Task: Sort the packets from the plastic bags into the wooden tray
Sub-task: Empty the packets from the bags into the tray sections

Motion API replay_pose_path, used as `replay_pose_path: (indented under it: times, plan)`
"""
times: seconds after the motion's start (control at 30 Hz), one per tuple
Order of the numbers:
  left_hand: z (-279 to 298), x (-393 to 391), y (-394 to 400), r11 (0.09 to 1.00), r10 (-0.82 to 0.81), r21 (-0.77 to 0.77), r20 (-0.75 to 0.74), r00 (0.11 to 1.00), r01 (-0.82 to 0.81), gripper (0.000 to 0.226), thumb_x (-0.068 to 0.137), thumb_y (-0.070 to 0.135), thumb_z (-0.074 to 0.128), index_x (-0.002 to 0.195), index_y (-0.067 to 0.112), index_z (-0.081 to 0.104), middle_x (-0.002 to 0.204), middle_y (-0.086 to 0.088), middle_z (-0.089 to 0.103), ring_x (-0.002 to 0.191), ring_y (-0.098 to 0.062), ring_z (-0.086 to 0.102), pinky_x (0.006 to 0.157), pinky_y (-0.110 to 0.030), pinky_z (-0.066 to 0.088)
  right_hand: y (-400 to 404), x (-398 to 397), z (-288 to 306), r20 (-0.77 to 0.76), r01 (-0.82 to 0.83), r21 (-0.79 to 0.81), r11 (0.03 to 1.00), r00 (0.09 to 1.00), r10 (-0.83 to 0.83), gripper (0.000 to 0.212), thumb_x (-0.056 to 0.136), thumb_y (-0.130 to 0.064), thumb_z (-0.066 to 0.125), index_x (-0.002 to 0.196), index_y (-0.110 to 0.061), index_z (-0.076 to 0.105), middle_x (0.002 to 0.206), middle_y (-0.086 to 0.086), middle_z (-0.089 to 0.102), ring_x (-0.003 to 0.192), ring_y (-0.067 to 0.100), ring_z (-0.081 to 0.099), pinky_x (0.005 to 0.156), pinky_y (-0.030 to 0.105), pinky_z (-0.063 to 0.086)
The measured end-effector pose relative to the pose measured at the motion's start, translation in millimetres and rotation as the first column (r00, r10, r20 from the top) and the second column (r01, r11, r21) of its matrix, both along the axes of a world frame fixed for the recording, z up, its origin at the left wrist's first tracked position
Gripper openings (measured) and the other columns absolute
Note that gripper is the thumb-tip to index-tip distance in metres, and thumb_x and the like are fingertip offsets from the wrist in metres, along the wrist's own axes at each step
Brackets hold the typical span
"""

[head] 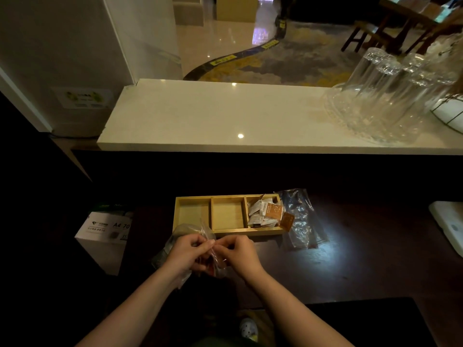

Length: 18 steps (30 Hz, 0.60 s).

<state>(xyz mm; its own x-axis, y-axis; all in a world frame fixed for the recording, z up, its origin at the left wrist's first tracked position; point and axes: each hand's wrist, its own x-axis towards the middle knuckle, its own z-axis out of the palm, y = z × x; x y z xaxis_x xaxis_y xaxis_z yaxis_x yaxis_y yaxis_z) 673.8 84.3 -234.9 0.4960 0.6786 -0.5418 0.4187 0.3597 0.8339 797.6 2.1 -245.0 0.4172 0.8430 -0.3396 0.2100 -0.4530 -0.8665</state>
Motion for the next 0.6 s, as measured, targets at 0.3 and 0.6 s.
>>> replay_pose_path:
  times: [0.3,0.6]
  plan:
    - [11.7,8.4,1.6,0.922,-0.151,0.309,-0.264,0.953,0.232,0.023,0.096,0.020,0.048,0.073,0.019,0.043,0.061,-0.002,0.056,0.047,-0.017,0.057,0.047,-0.030,0.050,9.8,0.9,13.1,0.172,-0.086,0.012,0.996,0.982,0.083,0.006,0.087,-0.019,0.064,0.087,-0.016,0.070,0.075,-0.010,0.063,0.074,0.008,0.063,0.071,0.025,0.056]
    - [40.8,-22.7,32.3,0.758,-0.107,0.503,-0.532,0.840,0.415,0.023,0.081,0.017,0.056,0.067,0.021,0.038,0.057,0.003,0.047,0.051,-0.018,0.046,0.051,-0.033,0.034,7.7,34.7,26.3,0.554,-0.020,-0.001,1.000,0.832,0.018,0.005,0.080,-0.010,0.057,0.080,-0.015,0.059,0.077,-0.001,0.064,0.068,0.013,0.060,0.058,0.026,0.050]
